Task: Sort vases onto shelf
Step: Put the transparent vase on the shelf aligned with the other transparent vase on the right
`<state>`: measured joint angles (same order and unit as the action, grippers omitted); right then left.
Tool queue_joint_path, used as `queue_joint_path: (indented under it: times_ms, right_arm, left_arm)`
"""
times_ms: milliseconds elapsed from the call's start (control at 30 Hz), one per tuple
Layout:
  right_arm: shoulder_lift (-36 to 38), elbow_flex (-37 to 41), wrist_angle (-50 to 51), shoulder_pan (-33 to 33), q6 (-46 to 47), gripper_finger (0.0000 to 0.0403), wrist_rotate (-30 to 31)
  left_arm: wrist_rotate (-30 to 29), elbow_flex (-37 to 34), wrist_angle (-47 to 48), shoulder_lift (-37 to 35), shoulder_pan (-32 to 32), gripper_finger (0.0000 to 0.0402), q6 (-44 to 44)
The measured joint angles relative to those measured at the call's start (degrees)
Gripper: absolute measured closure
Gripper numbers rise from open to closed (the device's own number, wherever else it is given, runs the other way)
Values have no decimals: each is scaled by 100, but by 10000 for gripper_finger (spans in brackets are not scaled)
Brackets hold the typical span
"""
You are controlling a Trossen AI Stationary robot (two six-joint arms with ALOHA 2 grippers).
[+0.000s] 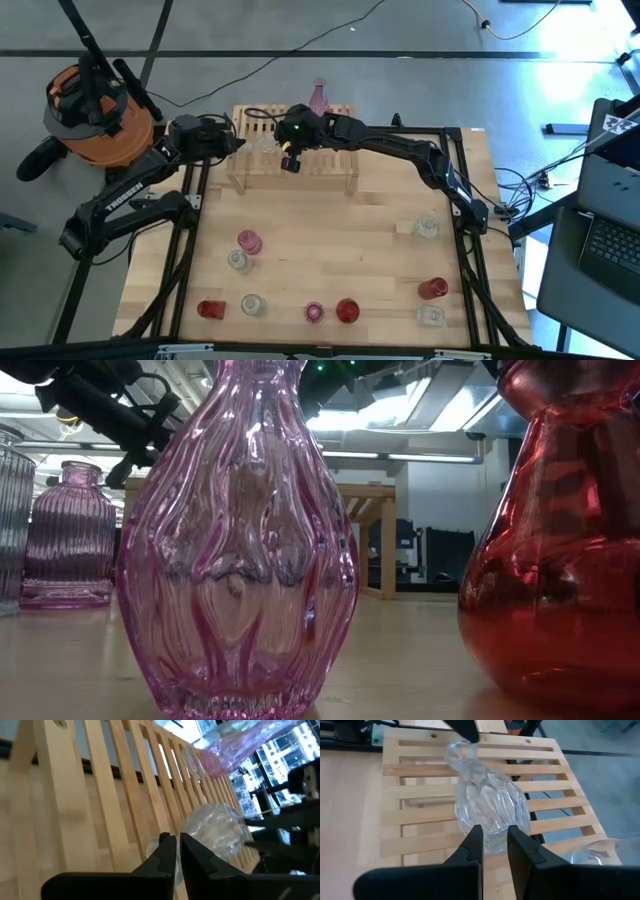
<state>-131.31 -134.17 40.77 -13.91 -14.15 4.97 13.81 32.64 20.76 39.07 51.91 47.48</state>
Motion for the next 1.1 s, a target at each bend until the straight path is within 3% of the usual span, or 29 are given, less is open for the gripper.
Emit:
queue_joint_path:
  times_ms: [1100]
  right_arm:
    - [-24,2,236,87,59,363,-191]
  left_arm:
    - [427,-4,-1384,-280,-5,387,669]
